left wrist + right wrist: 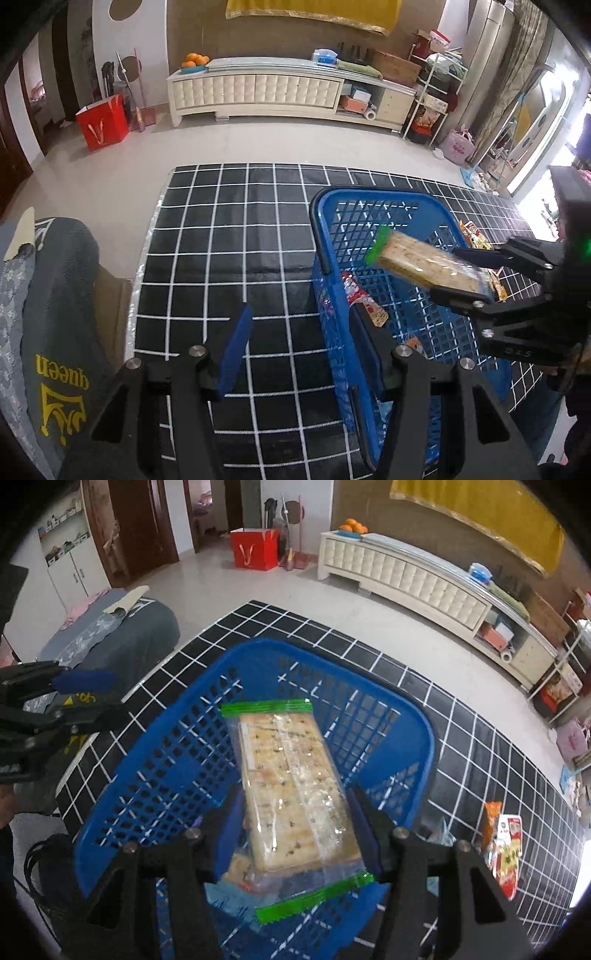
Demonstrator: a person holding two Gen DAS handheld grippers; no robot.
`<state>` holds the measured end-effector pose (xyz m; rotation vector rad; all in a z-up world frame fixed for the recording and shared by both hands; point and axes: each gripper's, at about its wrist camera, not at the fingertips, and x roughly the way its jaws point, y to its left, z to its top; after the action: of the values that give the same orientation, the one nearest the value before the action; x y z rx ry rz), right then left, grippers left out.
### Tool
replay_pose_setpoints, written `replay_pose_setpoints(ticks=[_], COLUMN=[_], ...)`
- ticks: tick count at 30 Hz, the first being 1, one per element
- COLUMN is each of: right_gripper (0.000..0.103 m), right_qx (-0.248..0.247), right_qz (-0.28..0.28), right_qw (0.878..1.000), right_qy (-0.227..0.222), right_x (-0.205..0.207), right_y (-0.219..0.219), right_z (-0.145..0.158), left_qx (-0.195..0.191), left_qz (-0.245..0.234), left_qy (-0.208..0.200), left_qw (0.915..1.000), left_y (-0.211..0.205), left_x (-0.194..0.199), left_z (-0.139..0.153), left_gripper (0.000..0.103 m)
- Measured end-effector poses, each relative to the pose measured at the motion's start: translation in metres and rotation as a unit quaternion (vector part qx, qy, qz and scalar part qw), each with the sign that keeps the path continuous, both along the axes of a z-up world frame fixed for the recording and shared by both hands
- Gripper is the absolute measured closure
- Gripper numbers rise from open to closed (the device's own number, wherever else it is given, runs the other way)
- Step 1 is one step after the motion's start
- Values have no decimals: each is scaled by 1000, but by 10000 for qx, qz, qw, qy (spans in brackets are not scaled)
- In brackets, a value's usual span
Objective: Organize snacks
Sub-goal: 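Lower the saltine cracker pack into the blue basket and open the right tool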
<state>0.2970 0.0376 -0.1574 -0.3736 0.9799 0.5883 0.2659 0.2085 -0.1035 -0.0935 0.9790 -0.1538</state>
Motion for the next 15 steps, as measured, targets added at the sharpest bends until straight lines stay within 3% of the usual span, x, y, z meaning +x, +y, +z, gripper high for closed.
replay_pose_setpoints(ticks=[5, 8, 15], right_gripper=[38, 17, 14], right_qx=[-171, -195, -163], right_qz=[23, 4, -6], right_qw=[9997, 9997, 9998], right_qy=[180, 137, -138], right_x=[9, 11, 0], right_y=[6, 2, -7], right_z=[-11, -13, 4], left_qx=[-36, 21, 52], left_qz=[-41, -62, -43], left_qy=[11, 44, 88], left_qw=[10000, 10000, 9999], left_y=[-7, -10, -9], left_x=[8, 8, 1], left_z=[-7, -10, -10], left_gripper=[51, 51, 51])
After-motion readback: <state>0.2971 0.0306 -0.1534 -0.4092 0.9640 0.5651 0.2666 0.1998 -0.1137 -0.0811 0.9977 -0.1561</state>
